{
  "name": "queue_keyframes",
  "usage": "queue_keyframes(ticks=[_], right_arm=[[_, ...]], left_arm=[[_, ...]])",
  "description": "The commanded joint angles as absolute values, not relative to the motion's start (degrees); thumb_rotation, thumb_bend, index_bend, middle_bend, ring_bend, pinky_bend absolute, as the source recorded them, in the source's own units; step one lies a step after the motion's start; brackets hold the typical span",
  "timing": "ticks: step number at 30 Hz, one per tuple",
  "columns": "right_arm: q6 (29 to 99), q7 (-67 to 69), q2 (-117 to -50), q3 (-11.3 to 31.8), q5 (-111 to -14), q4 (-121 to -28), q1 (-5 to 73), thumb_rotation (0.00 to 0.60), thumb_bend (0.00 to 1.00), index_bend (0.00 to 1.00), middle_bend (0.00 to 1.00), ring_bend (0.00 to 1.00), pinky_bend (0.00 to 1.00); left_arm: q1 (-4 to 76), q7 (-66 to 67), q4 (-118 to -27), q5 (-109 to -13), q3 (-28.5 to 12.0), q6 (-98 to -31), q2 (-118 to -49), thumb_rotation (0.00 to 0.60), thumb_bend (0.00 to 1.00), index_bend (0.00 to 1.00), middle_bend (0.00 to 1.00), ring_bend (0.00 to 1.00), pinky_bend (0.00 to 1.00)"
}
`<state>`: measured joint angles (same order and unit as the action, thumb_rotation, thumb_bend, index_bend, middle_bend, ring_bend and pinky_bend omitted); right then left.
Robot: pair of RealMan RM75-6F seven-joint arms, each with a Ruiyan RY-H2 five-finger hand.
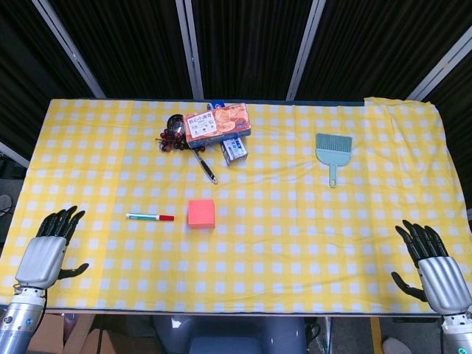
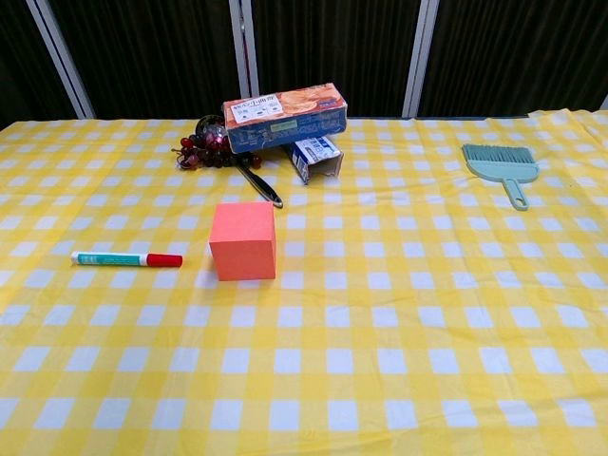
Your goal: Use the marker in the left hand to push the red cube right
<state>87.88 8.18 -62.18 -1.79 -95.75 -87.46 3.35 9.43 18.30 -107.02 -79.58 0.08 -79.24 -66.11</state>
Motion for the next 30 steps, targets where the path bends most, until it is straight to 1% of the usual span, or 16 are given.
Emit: queue_keyframes(ticks=[1,8,12,13,15,17,19,23,26,30], right_arm=[[87.93,8.32,-62.05,-1.81,-95.68,-87.46,3.29,0.600,0.34,0.00,0.00,0.00,0.05],[88.15,8.83,-61.80,-2.00,-95.72,-87.50,3.03,0.600,0.34,0.00,0.00,0.00,0.05],[87.87,8.62,-61.86,-2.03,-95.69,-87.67,3.12,0.600,0.34,0.00,0.00,0.00,0.05],[87.80,8.58,-61.86,-2.01,-95.65,-87.71,3.15,0.600,0.34,0.00,0.00,0.00,0.05],[87.64,8.59,-61.84,-2.01,-95.58,-87.80,3.20,0.600,0.34,0.00,0.00,0.00,0.05],[87.70,8.61,-61.78,-2.01,-95.57,-87.80,3.15,0.600,0.34,0.00,0.00,0.00,0.05],[87.78,8.72,-61.72,-2.00,-95.51,-87.81,3.09,0.600,0.34,0.00,0.00,0.00,0.05],[87.89,8.97,-61.57,-2.03,-95.57,-87.79,3.04,0.600,0.34,0.00,0.00,0.00,0.05],[87.79,9.12,-61.57,-2.00,-95.58,-87.70,3.11,0.600,0.34,0.00,0.00,0.00,0.05],[87.70,9.49,-61.50,-1.93,-95.39,-87.67,3.14,0.600,0.34,0.00,0.00,0.00,0.05]], left_arm=[[9.48,18.42,-107.07,-79.54,0.04,-79.15,-66.15,0.600,0.12,0.00,0.00,0.00,0.00],[9.70,18.87,-107.40,-79.24,-0.02,-78.51,-66.17,0.600,0.12,0.00,0.00,0.00,0.00],[11.07,19.41,-107.22,-77.74,-0.91,-76.37,-66.47,0.600,0.12,0.00,0.00,0.00,0.00],[11.55,19.44,-107.19,-77.17,-1.31,-75.72,-66.61,0.600,0.13,0.02,0.00,0.00,0.00],[13.01,19.91,-106.92,-75.33,-2.59,-73.90,-67.03,0.600,0.14,0.08,0.00,0.00,0.01],[15.24,21.26,-105.80,-72.98,-4.58,-71.77,-68.11,0.600,0.19,0.18,0.02,0.00,0.05],[17.18,22.37,-104.27,-70.52,-6.28,-69.94,-69.60,0.600,0.23,0.26,0.05,0.00,0.07],[21.59,24.88,-99.70,-63.78,-9.66,-65.65,-73.84,0.600,0.28,0.35,0.08,0.00,0.08],[24.52,27.51,-96.24,-59.34,-11.26,-63.39,-77.00,0.600,0.31,0.42,0.08,0.00,0.08],[28.10,30.98,-92.08,-54.56,-12.28,-60.69,-80.86,0.600,0.31,0.44,0.09,0.00,0.08]])
